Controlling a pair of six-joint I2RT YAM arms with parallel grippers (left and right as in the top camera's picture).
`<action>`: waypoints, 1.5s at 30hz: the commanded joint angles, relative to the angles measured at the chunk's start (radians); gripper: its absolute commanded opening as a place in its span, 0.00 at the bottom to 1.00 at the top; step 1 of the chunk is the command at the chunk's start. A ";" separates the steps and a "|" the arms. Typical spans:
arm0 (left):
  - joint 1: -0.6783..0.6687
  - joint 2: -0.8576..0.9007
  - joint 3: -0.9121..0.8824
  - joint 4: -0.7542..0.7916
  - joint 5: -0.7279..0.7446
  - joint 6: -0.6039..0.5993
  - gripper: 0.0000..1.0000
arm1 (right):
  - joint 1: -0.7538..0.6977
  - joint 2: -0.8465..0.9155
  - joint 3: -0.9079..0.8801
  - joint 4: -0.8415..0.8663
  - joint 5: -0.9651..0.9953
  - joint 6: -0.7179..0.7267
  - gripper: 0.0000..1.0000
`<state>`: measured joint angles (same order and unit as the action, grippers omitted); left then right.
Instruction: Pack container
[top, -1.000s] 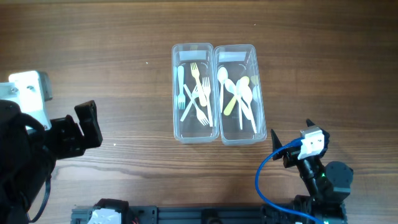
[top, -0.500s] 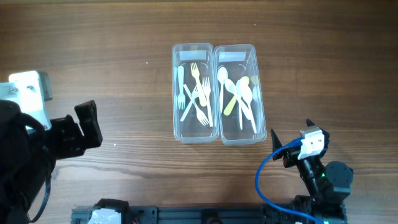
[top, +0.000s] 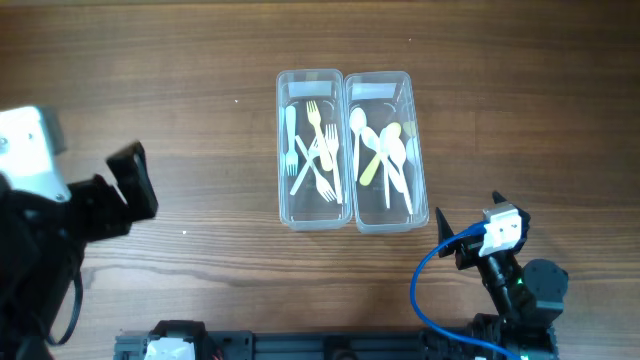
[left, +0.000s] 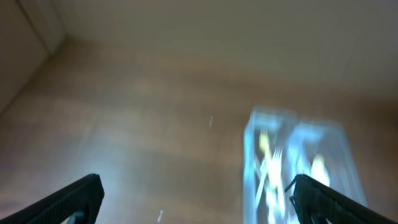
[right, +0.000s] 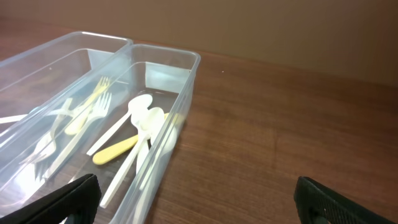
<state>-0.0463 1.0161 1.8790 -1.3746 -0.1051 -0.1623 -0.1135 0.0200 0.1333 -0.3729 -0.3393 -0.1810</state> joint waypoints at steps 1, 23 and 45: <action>0.088 -0.122 -0.237 0.169 0.106 -0.002 1.00 | -0.004 -0.016 -0.005 0.005 0.000 0.000 1.00; 0.101 -0.815 -1.516 1.012 0.307 -0.003 1.00 | -0.004 -0.016 -0.005 0.005 0.000 0.000 1.00; 0.101 -1.013 -1.793 1.105 0.269 -0.002 1.00 | -0.004 -0.016 -0.005 0.005 0.000 0.000 1.00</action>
<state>0.0483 0.0174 0.0971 -0.2802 0.1822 -0.1627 -0.1131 0.0174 0.1329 -0.3725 -0.3397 -0.1814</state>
